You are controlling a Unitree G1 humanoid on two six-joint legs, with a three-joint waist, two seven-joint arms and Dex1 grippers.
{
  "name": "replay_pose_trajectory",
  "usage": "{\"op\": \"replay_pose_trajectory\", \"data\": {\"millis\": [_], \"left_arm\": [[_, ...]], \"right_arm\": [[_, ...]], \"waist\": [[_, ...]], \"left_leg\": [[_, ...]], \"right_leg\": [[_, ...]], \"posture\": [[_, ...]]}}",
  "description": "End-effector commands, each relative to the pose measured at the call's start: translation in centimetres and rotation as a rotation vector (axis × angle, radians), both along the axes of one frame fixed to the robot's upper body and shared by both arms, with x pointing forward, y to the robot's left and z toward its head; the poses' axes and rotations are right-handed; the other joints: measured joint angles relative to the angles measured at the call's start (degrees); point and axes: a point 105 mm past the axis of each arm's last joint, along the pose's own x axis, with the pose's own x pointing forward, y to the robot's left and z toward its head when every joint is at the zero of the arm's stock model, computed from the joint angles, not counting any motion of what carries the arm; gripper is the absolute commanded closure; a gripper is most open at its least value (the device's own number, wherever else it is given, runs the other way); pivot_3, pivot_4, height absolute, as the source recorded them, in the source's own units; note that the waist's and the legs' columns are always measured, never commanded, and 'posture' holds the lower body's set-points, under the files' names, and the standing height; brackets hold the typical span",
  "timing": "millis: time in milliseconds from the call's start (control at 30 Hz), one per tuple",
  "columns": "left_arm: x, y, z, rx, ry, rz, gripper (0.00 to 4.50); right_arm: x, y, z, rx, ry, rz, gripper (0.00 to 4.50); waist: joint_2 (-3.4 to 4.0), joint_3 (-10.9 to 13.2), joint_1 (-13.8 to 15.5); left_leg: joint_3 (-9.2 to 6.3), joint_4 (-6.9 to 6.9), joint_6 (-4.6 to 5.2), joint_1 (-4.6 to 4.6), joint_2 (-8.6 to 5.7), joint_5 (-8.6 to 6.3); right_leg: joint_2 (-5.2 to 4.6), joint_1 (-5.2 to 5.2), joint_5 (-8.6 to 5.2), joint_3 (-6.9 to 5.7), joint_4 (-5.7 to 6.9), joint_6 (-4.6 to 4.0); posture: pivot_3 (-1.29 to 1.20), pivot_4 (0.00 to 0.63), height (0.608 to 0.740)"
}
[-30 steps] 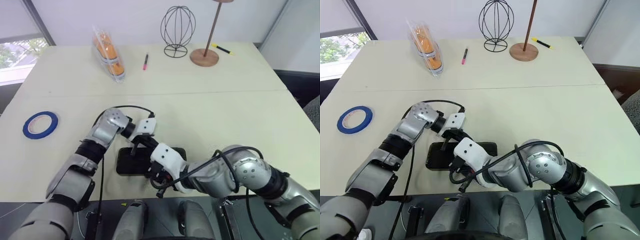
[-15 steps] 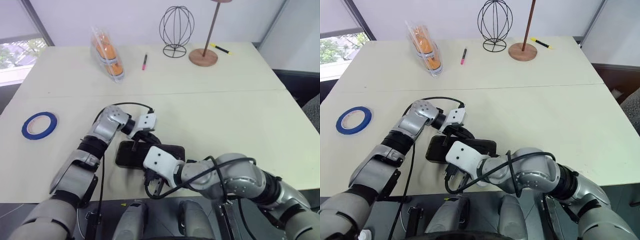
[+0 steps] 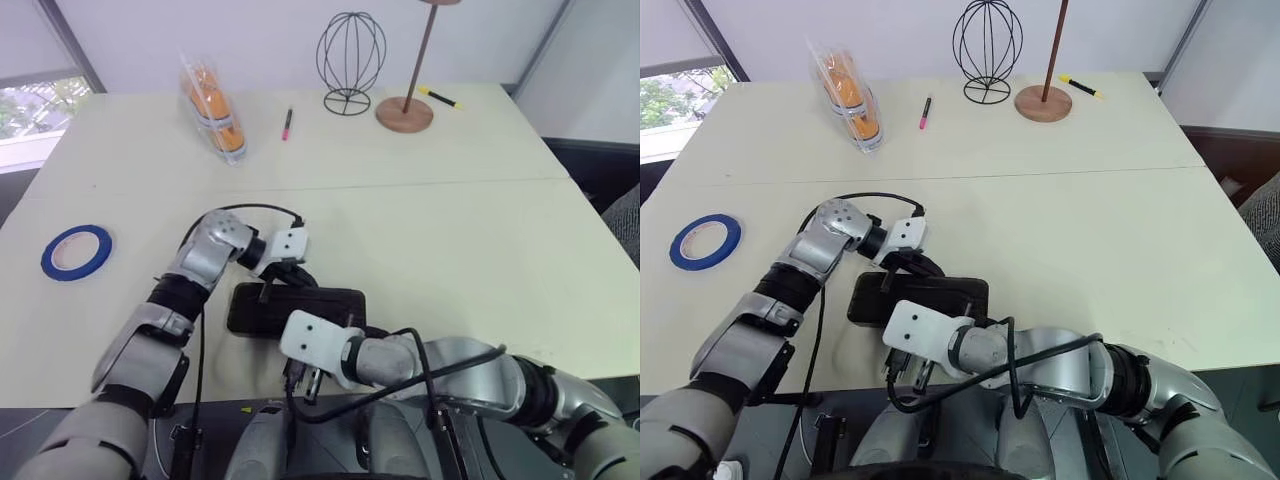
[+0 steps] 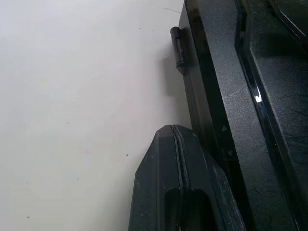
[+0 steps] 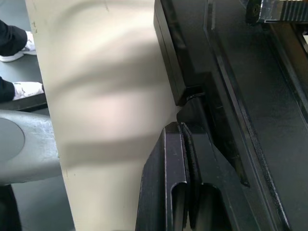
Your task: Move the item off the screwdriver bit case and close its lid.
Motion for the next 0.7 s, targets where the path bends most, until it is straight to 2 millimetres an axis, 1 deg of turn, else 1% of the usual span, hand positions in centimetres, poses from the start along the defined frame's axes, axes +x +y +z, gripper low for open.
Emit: {"op": "replay_pose_trajectory", "data": {"millis": [33,333,567,633,700], "left_arm": [[-3.3,-0.2,-3.4,0.072,0.136,-0.123,4.50],[-4.1,0.5,-4.3,0.102,0.165,-0.119,4.50],[-4.8,0.9,-5.8,0.147,0.171,-0.131,4.50],[-4.6,0.7,-6.0,0.147,0.151,-0.133,4.50],[-3.9,0.3,-5.9,0.127,0.107,-0.117,4.50]], "right_arm": [[7.0,-3.5,4.7,0.005,-0.360,-0.278,4.43],[8.0,-4.3,5.2,-0.037,-0.457,-0.268,4.43],[8.5,-4.3,5.9,-0.039,-0.512,-0.256,4.43],[8.5,-4.2,5.9,-0.034,-0.511,-0.253,4.43],[8.4,-4.2,5.8,-0.029,-0.502,-0.249,4.43]], "waist": [[0.00,0.00,-0.02],[0.02,-0.02,0.00],[0.02,-0.03,-0.01],[0.02,-0.03,0.00],[0.03,-0.04,0.13]], "left_leg": [[0.00,0.00,0.00,0.00,0.00,0.00],[0.00,-0.02,0.00,0.05,0.02,0.00],[0.00,-0.03,0.00,0.06,0.02,0.00],[0.00,-0.03,0.00,0.09,0.03,0.00],[0.00,-0.04,0.00,0.14,0.05,0.00]], "right_leg": [[0.01,0.00,0.00,0.00,0.00,0.00],[0.02,0.02,0.00,0.01,0.00,0.00],[0.02,0.03,0.00,0.01,-0.01,0.00],[0.03,0.05,0.00,0.01,-0.01,-0.01],[0.04,0.10,0.00,0.01,-0.01,-0.01]], "posture": [[0.00,0.150,0.740],[0.00,0.150,0.740],[0.00,0.150,0.740],[0.00,0.150,0.740],[0.00,0.150,0.740]]}}
